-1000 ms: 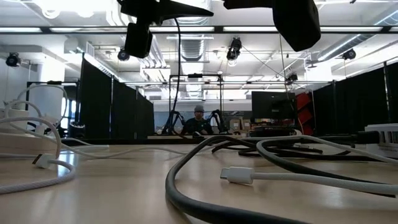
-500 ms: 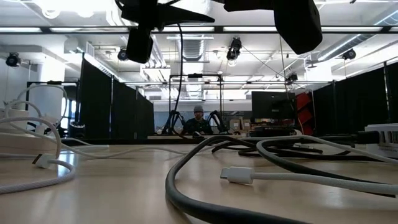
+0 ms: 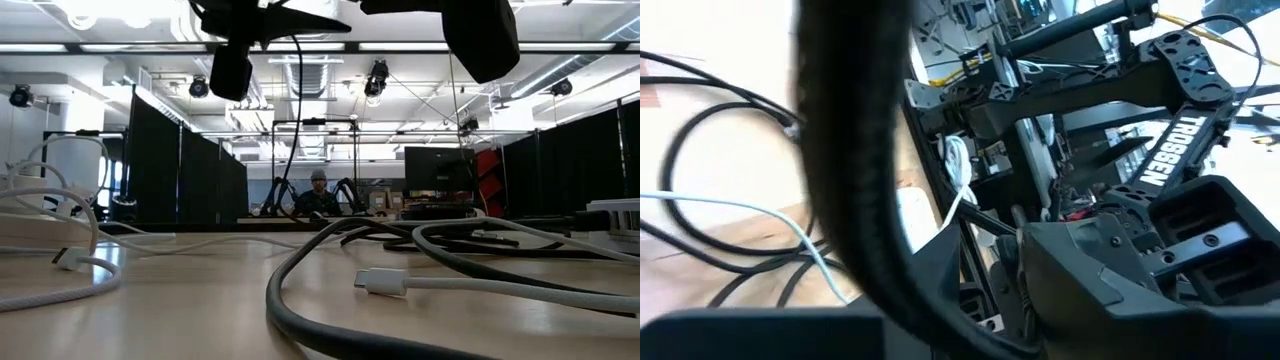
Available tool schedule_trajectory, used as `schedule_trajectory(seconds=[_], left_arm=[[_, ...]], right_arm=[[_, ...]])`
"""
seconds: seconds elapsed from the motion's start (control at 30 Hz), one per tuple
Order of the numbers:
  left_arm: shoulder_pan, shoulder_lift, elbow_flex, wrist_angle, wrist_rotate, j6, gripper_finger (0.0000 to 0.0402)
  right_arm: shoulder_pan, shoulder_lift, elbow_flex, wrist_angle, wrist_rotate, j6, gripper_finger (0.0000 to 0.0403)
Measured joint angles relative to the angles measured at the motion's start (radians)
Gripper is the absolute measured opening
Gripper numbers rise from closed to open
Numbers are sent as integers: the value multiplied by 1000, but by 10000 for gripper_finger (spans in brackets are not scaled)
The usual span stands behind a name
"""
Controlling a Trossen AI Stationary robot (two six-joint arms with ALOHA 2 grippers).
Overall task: Insert USB
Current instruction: Insert the black charger cable into the white charger adapter connected to the left white outlet extension
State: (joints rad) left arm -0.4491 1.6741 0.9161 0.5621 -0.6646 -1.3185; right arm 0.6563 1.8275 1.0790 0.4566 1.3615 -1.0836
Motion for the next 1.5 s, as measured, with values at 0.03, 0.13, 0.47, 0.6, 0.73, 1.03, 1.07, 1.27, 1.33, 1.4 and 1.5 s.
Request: schedule_trajectory(seconds=[0.03,0.13,0.47,0.6,0.73,1.03,1.07,1.27,1.33,1.4,1.5], left_arm=[[0,0,0,2,1,0,96],[0,1,0,5,1,-1,98],[-2,1,0,33,58,-2,111],[-2,1,0,33,58,2,110],[-2,1,0,34,57,16,106],[-2,1,0,36,48,27,92],[-2,1,0,33,46,27,87],[-4,1,0,24,25,27,52],[-3,1,0,25,23,39,39],[-2,1,0,25,21,58,27],[-2,1,0,31,5,86,18]], right_arm=[[0,0,0,-1,1,0,12],[0,0,0,-1,0,0,12],[-3,0,0,-1,0,0,12],[-3,0,0,-2,0,0,12],[-3,0,0,-2,0,0,12],[-3,0,0,-3,0,-1,12],[-3,0,0,-3,0,-1,12],[-3,0,0,-6,0,-1,12],[-3,0,0,-6,0,-2,12],[-3,0,0,-6,2,-2,12],[-3,0,0,-6,5,-1,12]])
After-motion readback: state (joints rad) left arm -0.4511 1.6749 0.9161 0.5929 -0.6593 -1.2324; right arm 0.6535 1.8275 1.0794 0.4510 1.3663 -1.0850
